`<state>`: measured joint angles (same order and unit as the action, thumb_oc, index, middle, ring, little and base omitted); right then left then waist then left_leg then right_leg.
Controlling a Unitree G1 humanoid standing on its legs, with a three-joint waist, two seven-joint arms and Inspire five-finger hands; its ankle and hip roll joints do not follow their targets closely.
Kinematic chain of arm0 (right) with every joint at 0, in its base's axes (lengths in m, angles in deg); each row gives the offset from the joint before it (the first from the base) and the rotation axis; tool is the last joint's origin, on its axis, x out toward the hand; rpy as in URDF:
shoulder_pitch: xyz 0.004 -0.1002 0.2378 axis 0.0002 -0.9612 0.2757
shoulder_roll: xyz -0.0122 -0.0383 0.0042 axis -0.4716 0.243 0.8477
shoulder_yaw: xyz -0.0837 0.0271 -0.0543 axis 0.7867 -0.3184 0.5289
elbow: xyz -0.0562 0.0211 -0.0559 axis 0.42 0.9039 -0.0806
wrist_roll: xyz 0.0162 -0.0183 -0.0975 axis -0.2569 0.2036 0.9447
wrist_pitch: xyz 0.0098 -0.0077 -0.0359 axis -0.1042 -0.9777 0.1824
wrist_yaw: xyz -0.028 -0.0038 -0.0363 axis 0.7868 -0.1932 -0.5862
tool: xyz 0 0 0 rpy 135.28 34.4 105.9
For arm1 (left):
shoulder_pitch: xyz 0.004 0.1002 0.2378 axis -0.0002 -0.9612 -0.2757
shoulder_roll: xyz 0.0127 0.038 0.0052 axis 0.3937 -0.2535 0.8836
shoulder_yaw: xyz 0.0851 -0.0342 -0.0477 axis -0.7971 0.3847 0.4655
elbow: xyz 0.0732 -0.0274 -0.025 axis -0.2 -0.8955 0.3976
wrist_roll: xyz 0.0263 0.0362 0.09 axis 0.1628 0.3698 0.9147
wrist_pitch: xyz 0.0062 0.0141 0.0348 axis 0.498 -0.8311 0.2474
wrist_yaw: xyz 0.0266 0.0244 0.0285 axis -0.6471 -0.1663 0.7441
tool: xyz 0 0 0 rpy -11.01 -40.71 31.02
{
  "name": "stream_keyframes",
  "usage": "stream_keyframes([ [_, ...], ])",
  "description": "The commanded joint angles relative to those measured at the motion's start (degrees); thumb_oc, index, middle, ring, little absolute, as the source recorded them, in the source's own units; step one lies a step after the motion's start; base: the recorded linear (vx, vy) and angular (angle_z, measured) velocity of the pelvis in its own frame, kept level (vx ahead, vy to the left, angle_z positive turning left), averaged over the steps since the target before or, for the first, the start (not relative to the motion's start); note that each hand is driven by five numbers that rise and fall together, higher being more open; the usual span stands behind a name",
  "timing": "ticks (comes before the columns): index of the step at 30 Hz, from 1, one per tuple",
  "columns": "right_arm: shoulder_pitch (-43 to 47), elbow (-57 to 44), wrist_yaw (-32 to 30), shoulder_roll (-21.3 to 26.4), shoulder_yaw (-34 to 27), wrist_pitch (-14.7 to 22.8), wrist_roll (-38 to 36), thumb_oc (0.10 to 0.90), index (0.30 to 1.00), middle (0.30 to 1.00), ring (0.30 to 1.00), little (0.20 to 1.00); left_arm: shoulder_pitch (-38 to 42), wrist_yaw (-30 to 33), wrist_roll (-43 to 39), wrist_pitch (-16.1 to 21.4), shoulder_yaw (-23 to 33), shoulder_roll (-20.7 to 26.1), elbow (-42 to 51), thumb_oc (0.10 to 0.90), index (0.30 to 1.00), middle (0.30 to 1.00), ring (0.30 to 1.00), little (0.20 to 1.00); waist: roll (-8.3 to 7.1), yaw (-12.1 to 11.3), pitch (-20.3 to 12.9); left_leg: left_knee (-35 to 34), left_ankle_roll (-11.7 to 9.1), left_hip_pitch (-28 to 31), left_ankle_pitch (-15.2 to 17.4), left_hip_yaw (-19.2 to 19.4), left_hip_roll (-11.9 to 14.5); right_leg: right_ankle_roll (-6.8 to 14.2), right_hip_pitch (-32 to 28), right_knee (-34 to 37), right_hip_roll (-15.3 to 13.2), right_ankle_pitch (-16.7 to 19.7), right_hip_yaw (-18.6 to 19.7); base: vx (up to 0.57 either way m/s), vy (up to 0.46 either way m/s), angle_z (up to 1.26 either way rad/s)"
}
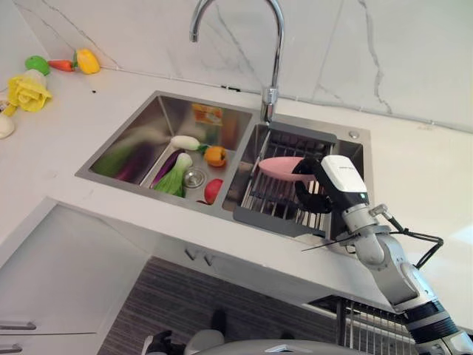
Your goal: Place the dishes in the dishwasher.
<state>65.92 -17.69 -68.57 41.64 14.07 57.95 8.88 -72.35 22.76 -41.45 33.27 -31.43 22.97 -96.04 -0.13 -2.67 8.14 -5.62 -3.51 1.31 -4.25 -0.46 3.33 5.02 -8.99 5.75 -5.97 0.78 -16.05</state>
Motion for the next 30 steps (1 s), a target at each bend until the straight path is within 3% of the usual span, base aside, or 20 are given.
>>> stream_keyframes([
  [1,4.64,-2.08,-2.56,-5.69,-3.50,0.86,-21.47,0.400,0.300,0.300,0.300,0.300,2.83,0.21,-0.11,-0.08,-4.17,-0.53,-3.87,0.800,0.900,0.900,0.900,0.900,-1.14,-1.84,-0.97,0.62,-3.61,3.42,2.62,1.79,4.81,3.75,-0.70,-0.75,-5.52,-2.79,0.93,0.00,0.000,0.00],
  [5,4.72,-1.25,-2.27,-6.38,-4.09,1.23,-27.24,0.400,0.300,0.300,0.300,0.300,2.79,-0.14,-0.56,-0.27,-4.03,-0.38,-3.62,0.800,0.900,0.900,0.900,0.900,-1.20,-1.73,-1.06,0.62,-3.65,3.62,2.65,2.01,4.87,3.73,-0.69,-0.75,-5.50,-2.80,1.06,0.00,-0.001,-0.03],
  [6,4.42,-1.41,-2.23,-7.39,-5.43,2.12,-33.75,0.400,0.300,0.300,0.300,0.300,2.87,-0.31,-1.26,-0.25,-3.76,-0.32,-3.49,0.800,0.900,0.900,0.900,0.900,-1.17,-1.59,-1.05,0.62,-3.64,3.73,2.69,2.11,4.86,3.71,-0.58,-0.75,-5.51,-2.73,1.20,0.00,0.000,-0.10],
  [8,4.16,-1.99,-2.02,-8.06,-6.33,3.02,-37.69,0.400,0.300,0.300,0.300,0.300,2.85,-0.31,-1.56,-0.25,-3.67,-0.23,-3.42,0.800,0.900,0.900,0.900,0.900,-1.16,-1.47,-1.02,0.62,-3.67,3.69,2.65,2.18,4.87,3.67,-0.55,-0.75,-5.51,-2.71,1.25,0.00,0.000,-0.05],
  [23,0.77,-14.90,-1.07,-10.24,-11.67,8.29,-51.39,0.400,0.300,0.300,0.300,0.300,2.57,0.27,-2.38,-0.15,-1.62,0.50,-2.78,0.800,0.900,0.900,0.900,0.900,-0.28,-0.21,-0.74,0.62,-4.05,3.89,2.46,3.05,5.21,3.44,-0.23,-0.75,-5.49,-2.95,1.64,0.00,-0.006,-0.01],
  [27,-0.45,-19.54,-1.47,-10.95,-14.93,11.05,-53.36,0.400,0.300,0.300,0.300,0.300,4.04,0.92,-1.37,0.33,-1.95,1.21,-1.93,0.800,0.900,0.900,0.900,0.900,-0.56,0.92,1.42,7.36,-6.40,-1.38,0.84,3.56,6.04,2.52,0.16,-0.75,-5.57,-3.22,2.05,-0.09,-0.045,0.04],
  [28,-1.13,-19.55,-1.47,-10.90,-15.44,11.32,-53.46,0.400,0.300,0.300,0.300,0.300,4.65,1.32,-0.70,0.54,-2.42,1.31,-1.33,0.800,0.900,0.900,0.900,0.900,-0.86,1.09,2.02,9.17,-7.26,-3.14,0.02,3.07,6.00,2.39,0.20,-0.75,-5.91,-3.23,1.86,-0.11,0.029,0.55],
  [30,1.42,-18.33,-2.49,-10.65,-13.61,11.80,-52.61,0.400,0.300,0.300,0.300,0.300,5.50,2.91,-3.22,1.65,-1.82,1.64,-0.26,0.800,0.900,0.900,0.900,0.900,-1.24,0.10,1.96,13.00,-7.41,-3.75,2.06,-11.22,2.24,2.36,3.00,-0.75,-6.00,-1.64,5.59,-0.11,0.078,0.36],
])
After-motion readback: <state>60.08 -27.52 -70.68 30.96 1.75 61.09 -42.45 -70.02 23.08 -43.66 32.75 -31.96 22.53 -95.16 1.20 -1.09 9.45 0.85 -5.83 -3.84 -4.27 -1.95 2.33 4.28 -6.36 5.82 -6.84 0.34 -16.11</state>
